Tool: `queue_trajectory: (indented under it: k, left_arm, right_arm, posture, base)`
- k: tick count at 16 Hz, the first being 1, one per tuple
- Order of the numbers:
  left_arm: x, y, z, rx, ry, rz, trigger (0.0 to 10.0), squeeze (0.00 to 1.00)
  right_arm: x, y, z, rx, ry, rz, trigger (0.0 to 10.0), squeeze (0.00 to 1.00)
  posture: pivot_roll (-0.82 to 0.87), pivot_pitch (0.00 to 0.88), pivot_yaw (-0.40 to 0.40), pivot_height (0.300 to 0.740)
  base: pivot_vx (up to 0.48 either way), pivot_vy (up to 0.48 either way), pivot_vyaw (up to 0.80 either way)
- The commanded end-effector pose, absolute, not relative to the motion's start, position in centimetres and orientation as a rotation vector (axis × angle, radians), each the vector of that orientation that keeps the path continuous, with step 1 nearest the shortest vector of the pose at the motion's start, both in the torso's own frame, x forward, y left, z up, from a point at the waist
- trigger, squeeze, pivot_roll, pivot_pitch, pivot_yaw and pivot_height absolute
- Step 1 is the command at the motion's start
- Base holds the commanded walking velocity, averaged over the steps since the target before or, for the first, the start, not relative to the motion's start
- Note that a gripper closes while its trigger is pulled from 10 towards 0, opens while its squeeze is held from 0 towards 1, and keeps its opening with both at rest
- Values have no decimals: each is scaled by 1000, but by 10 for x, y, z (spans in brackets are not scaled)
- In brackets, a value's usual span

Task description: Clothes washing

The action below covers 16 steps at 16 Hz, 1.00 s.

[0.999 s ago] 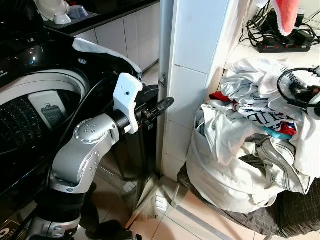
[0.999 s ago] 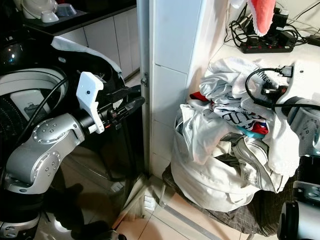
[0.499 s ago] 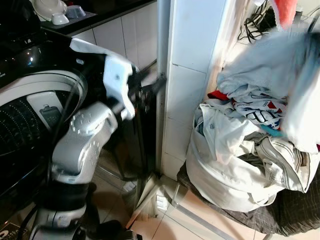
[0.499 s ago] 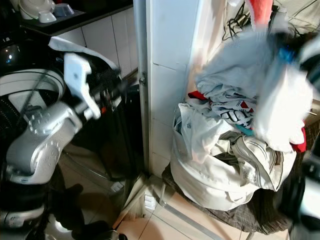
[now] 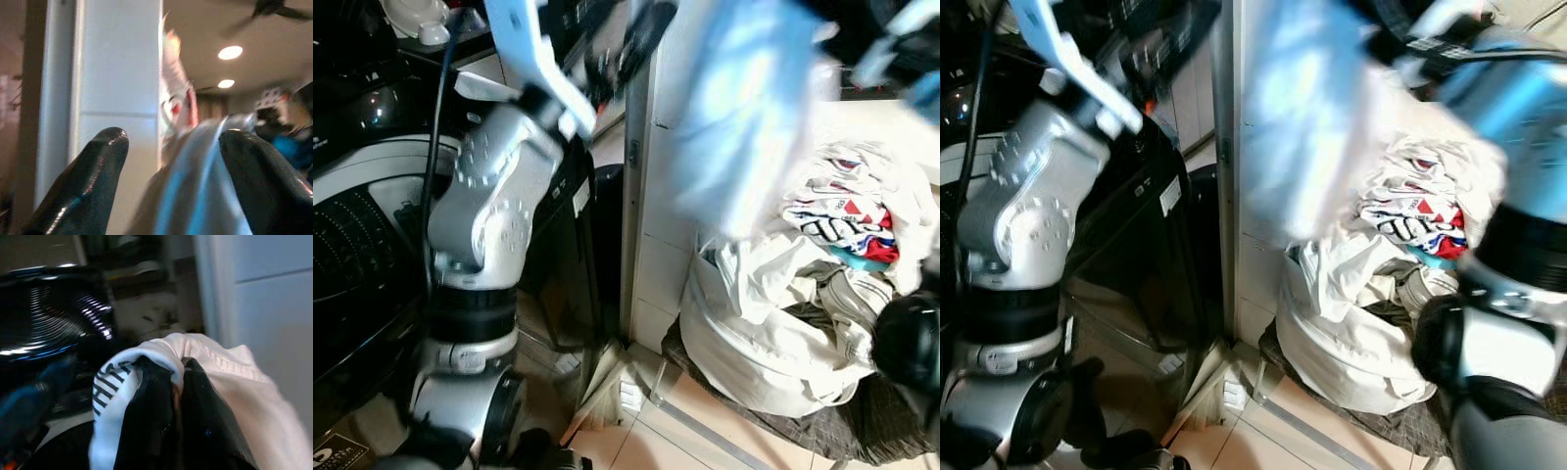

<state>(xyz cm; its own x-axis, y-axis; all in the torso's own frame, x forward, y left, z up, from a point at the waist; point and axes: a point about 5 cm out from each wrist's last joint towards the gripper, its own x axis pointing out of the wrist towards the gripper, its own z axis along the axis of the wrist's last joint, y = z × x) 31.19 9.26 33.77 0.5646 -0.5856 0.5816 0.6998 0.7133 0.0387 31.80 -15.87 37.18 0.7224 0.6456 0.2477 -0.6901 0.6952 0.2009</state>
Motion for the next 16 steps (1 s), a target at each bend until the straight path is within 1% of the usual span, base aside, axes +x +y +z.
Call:
queue_trajectory:
  k: [1,3,4,7,8,9,10,13,14,16]
  left_arm:
    - [308,93,343,-210,-629,-795,10000,1000]
    - [302,86,333,-153,-575,-899,10000,1000]
    - [300,80,320,-130,-515,-961,10000,1000]
    - [300,70,303,-88,-437,-998,10000,1000]
    - [302,67,296,-65,-406,-985,10000,165]
    - [303,64,291,-50,-385,-975,10000,165]
    - [304,62,287,-31,-371,-961,10000,0]
    - [303,57,282,-62,-353,-989,10000,0]
    - [302,58,282,-92,-349,-1001,0,0]
    - [303,59,282,-100,-335,-999,0,0]
  right_arm:
    - [315,-157,370,288,-162,765,0,0]
    - [316,-148,362,339,-128,806,0,0]
    - [314,-141,358,367,-105,847,0,0]
    - [309,-130,353,398,-86,907,0,0]
    - [307,-127,353,407,-85,921,0,0]
    - [306,-126,353,414,-85,930,0,0]
    - [304,-124,353,420,-83,941,0,0]
    - [301,-121,352,437,-78,955,0,0]
    - [301,-120,352,438,-76,956,0,0]
    - [300,-120,352,440,-76,955,0,0]
  posture:
    - [-17,0,-14,740]
    - [-7,0,-25,740]
    - [-7,0,-25,740]
    - [-11,0,-23,740]
    - [-16,0,-20,740]
    - [-16,0,-20,740]
    - [-17,0,-19,740]
    - [-22,0,-16,740]
    - [-22,0,-16,740]
    - [-18,0,-19,740]
  base:
    - [0,0,0]
    - [0,0,0]
    - [0,0,0]
    - [0,0,0]
    - [0,0,0]
    - [0,0,0]
    - [0,0,0]
    - [0,0,0]
    - [0,0,0]
    - [0,0,0]
